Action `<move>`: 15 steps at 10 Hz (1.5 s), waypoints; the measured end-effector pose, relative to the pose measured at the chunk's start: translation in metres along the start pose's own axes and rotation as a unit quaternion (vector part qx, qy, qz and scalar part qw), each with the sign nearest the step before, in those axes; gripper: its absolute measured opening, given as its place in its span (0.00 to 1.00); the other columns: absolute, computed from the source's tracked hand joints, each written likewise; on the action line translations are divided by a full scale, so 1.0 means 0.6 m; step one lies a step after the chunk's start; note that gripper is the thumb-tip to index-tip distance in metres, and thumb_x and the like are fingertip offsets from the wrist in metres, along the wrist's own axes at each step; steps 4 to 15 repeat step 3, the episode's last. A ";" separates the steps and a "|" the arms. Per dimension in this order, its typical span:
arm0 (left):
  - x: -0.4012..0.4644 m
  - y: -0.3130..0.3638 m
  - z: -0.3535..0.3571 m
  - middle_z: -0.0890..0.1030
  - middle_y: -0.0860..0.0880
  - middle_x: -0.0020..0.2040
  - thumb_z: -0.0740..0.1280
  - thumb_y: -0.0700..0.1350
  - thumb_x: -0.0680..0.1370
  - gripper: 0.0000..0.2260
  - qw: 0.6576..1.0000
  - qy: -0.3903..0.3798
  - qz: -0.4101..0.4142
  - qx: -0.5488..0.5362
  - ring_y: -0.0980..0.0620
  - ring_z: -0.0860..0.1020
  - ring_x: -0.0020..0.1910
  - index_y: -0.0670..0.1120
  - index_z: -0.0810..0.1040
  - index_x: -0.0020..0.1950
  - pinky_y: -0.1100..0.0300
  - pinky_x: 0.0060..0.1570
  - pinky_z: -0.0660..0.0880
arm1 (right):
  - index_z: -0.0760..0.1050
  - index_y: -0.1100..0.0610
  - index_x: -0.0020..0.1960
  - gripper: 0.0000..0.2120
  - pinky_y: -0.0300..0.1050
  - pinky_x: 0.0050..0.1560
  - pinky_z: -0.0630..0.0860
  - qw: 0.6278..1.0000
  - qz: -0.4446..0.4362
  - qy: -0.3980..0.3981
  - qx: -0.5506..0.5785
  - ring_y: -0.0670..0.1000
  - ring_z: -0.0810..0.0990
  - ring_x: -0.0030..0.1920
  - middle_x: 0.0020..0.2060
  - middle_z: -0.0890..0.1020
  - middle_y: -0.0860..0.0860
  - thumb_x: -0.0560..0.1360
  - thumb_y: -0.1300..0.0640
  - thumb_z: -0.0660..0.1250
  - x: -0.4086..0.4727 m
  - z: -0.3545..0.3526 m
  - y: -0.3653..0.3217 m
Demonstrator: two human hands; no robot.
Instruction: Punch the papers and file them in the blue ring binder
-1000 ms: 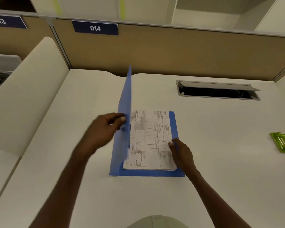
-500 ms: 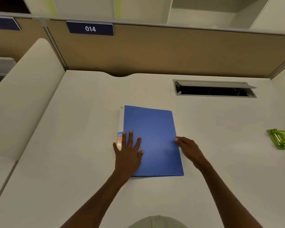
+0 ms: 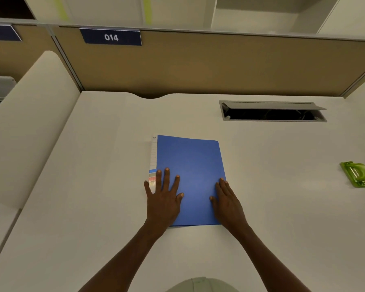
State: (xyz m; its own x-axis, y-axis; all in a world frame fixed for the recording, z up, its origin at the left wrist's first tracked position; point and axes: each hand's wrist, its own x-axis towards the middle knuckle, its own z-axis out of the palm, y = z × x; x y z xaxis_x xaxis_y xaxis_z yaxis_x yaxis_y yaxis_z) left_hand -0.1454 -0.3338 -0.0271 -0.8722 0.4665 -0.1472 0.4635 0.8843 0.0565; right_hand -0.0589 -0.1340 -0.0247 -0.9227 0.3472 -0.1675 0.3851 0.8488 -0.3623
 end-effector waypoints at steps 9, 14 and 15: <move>0.039 0.002 -0.011 0.46 0.43 0.79 0.34 0.65 0.75 0.39 0.989 -0.011 0.021 -0.148 0.46 0.44 0.78 0.40 0.47 0.78 0.52 0.75 0.40 | 0.49 0.57 0.78 0.42 0.46 0.76 0.44 0.998 -0.001 0.055 -0.009 0.51 0.47 0.78 0.78 0.50 0.53 0.74 0.32 0.30 0.032 0.009 -0.006; 0.039 0.002 -0.011 0.46 0.43 0.79 0.34 0.65 0.75 0.39 0.989 -0.011 0.021 -0.148 0.46 0.44 0.78 0.40 0.47 0.78 0.52 0.75 0.40 | 0.49 0.57 0.78 0.42 0.46 0.76 0.44 0.998 -0.001 0.055 -0.009 0.51 0.47 0.78 0.78 0.50 0.53 0.74 0.32 0.30 0.032 0.009 -0.006; 0.039 0.002 -0.011 0.46 0.43 0.79 0.34 0.65 0.75 0.39 0.989 -0.011 0.021 -0.148 0.46 0.44 0.78 0.40 0.47 0.78 0.52 0.75 0.40 | 0.49 0.57 0.78 0.42 0.46 0.76 0.44 0.998 -0.001 0.055 -0.009 0.51 0.47 0.78 0.78 0.50 0.53 0.74 0.32 0.30 0.032 0.009 -0.006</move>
